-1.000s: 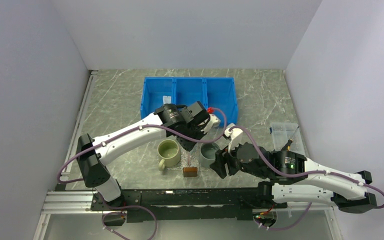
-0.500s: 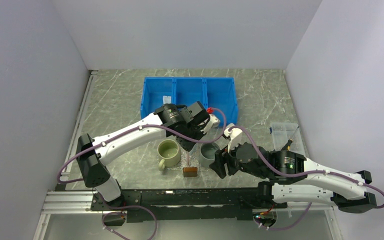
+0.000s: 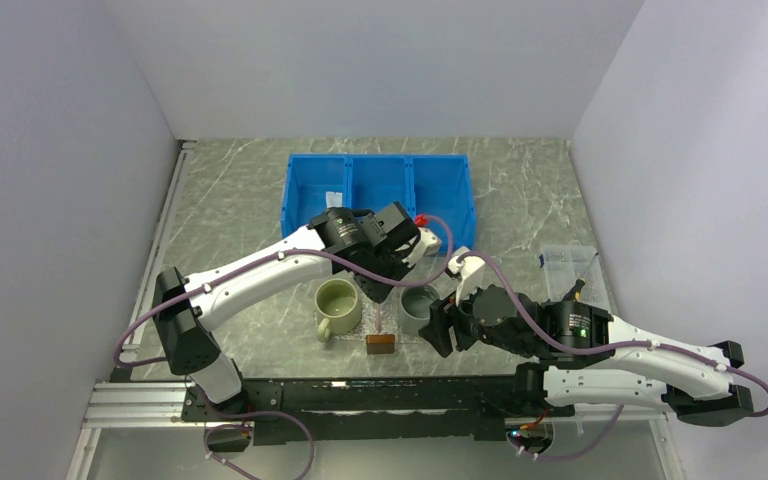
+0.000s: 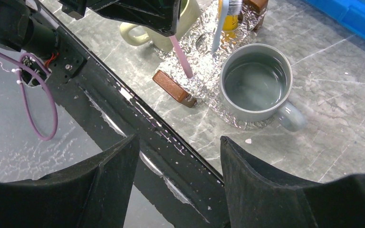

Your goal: Prepare toiletry sets of a toothbrush and toothpaste on the tray

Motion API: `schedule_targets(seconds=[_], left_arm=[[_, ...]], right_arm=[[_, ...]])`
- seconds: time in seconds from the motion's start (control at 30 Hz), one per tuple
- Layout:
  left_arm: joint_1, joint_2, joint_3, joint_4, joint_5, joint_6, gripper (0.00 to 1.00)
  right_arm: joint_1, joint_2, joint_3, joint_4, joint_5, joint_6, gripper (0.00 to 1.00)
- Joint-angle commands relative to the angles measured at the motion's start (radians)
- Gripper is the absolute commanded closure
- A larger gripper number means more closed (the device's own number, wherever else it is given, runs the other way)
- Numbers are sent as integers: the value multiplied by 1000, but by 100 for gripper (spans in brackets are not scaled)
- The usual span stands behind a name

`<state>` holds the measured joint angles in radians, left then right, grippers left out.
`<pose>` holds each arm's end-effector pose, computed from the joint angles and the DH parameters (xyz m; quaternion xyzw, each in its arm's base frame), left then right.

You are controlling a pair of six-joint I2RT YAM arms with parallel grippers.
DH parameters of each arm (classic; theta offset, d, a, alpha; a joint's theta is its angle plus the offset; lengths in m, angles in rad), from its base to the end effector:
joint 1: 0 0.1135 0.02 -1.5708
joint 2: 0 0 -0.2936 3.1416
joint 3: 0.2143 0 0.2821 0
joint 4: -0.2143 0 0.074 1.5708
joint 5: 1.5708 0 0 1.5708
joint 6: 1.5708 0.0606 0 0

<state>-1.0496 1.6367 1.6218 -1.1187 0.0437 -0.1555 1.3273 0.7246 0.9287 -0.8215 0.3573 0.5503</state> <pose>0.1833 -0.3246 0.3405 0.4262 0.8780 -0.1405 0.1665 0.0602 0.1546 0.3470 -0.2557 0.8401 0.2711 0.3941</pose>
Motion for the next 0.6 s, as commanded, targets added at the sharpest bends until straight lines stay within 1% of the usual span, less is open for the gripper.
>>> schedule_targets(seconds=[0.0,0.33,0.57], left_arm=[[-12,-35,44,22,24,-5,100],[-13,-41,4,55,46,-15,100],[-13,-39,-22,57,28,-15,100]], right_arm=[[-2,-4,-8,41,-11,0,35],[-1,-6,-18,44,-15,5,35],[-1,-3,-16,46,-18,5,35]])
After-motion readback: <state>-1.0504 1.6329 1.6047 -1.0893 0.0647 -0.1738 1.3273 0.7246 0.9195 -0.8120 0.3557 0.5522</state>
